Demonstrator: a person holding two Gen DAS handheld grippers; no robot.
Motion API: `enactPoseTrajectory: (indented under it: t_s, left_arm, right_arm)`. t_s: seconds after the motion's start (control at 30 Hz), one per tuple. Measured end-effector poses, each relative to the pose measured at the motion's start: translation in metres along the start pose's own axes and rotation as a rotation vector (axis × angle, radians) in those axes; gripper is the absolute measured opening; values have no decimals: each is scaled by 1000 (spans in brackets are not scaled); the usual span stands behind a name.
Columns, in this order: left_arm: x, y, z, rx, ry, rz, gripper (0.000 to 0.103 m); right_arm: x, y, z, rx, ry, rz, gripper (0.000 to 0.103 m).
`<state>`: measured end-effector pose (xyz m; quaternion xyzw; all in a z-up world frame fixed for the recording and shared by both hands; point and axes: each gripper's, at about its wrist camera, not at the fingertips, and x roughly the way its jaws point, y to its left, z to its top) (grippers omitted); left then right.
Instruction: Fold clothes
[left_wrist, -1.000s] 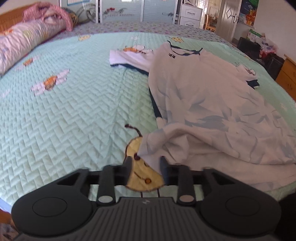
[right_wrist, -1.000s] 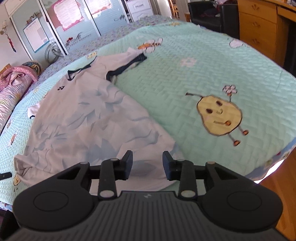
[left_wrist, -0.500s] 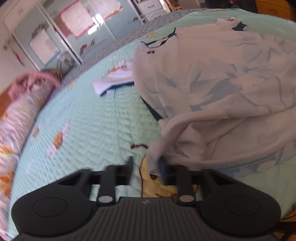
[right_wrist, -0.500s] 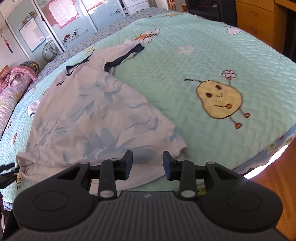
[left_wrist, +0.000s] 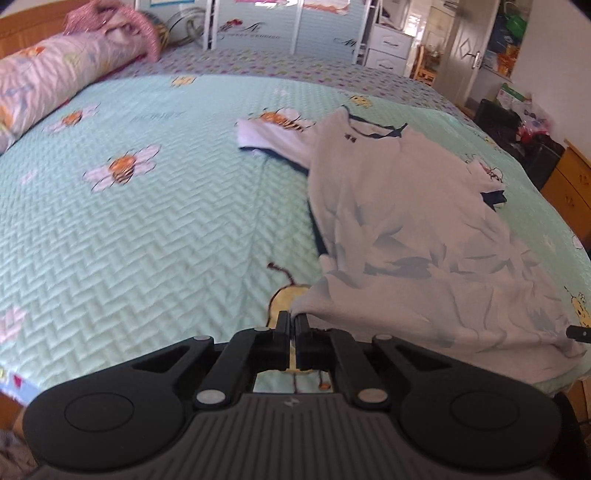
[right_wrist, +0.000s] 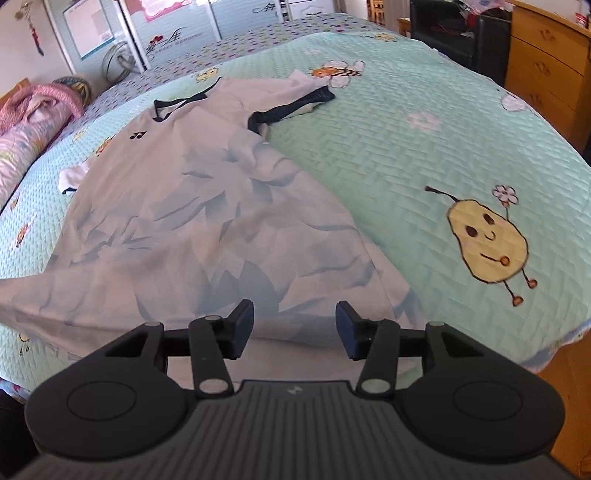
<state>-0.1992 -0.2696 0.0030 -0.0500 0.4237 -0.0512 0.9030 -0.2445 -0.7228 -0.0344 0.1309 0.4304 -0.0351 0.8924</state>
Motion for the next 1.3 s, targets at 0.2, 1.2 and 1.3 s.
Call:
enactPoseTrajectory:
  t_s: [0.2, 1.2, 1.3]
  left_arm:
    - [8, 11, -16, -30, 89, 20, 2]
    - [-23, -12, 11, -132, 139, -52, 58]
    - [-18, -32, 12, -46, 132, -79, 58]
  right_arm:
    - [10, 5, -1, -17, 50, 2, 51]
    - [19, -51, -11, 36, 76, -26, 53]
    - [-7, -46, -16, -58, -17, -26, 54]
